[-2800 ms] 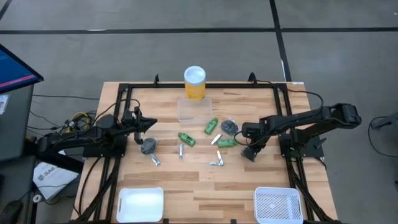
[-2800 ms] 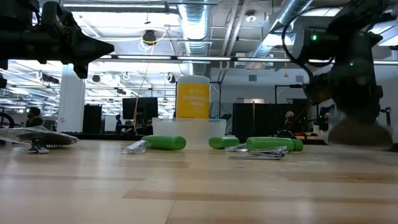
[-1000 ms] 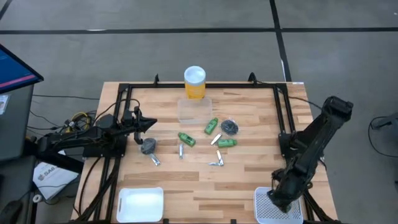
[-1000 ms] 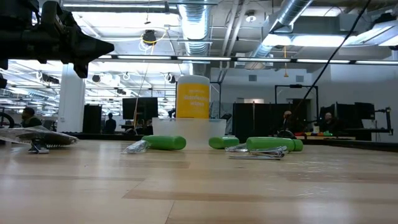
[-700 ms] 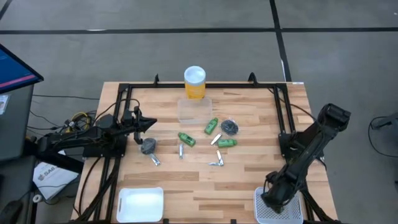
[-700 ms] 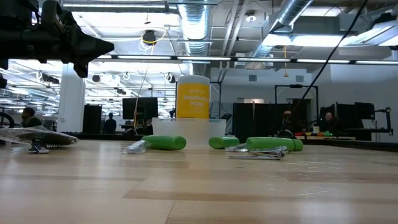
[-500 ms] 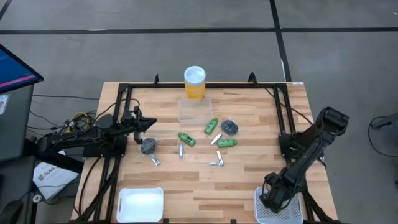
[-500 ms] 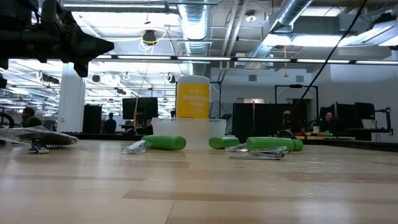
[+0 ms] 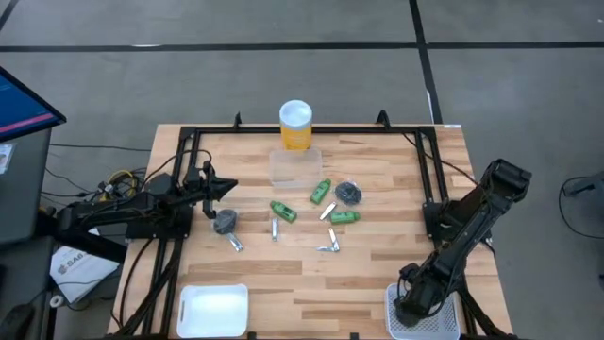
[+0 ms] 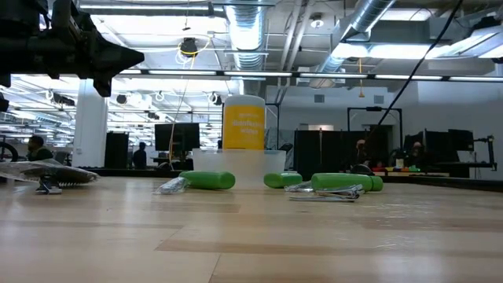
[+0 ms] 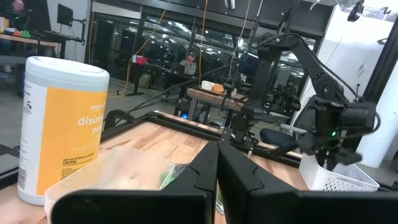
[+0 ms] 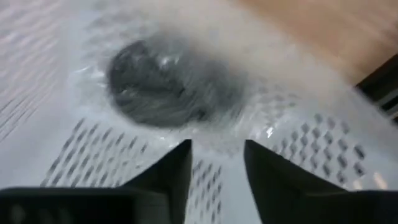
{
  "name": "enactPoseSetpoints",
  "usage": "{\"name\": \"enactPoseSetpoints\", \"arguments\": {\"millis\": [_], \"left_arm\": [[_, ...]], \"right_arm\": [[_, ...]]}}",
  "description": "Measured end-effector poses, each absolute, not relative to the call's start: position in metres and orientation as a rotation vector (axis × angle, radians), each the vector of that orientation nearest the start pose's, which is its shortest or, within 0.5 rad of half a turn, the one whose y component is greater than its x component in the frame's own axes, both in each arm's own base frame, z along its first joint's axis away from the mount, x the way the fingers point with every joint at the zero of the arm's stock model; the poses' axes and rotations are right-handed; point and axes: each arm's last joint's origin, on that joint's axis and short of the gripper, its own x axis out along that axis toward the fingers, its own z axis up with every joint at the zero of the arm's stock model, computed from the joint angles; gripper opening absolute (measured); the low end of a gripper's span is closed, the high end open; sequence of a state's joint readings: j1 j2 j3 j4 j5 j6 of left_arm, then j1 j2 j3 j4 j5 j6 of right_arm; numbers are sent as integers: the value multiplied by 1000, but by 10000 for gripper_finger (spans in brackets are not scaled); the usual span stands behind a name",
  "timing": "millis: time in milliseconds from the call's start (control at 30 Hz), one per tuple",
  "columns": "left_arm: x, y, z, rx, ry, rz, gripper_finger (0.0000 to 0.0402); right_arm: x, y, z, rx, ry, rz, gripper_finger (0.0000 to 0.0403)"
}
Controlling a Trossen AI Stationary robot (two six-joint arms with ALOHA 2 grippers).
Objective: Pick & Place Travel size toiletries
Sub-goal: Put the top black hairbrush into the right white bin
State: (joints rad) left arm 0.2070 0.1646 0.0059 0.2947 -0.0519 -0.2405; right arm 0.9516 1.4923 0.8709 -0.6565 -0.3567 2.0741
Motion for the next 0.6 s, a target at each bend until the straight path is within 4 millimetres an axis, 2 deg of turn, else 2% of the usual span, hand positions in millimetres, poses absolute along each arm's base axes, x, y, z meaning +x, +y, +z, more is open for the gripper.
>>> {"name": "enactPoseSetpoints", "arguments": {"millis": [100, 233, 400, 500, 600], "left_arm": [[104, 23, 180, -228, -167, 241, 2], [104, 23, 181, -228, -168, 241, 2], [104, 23, 181, -213, -168, 242, 2], [104, 23, 181, -202, -170, 242, 2], [104, 23, 181, -201, -171, 242, 2]], "right_arm": [[145, 208, 214, 1134, 1723, -490, 187], [143, 180, 261, 1158, 1660, -423, 210], [145, 130, 314, 1186, 1328, -377, 214], [149, 98, 327, 1147, 1120, -465, 214], [155, 70, 326, 1099, 1067, -602, 214]]}}
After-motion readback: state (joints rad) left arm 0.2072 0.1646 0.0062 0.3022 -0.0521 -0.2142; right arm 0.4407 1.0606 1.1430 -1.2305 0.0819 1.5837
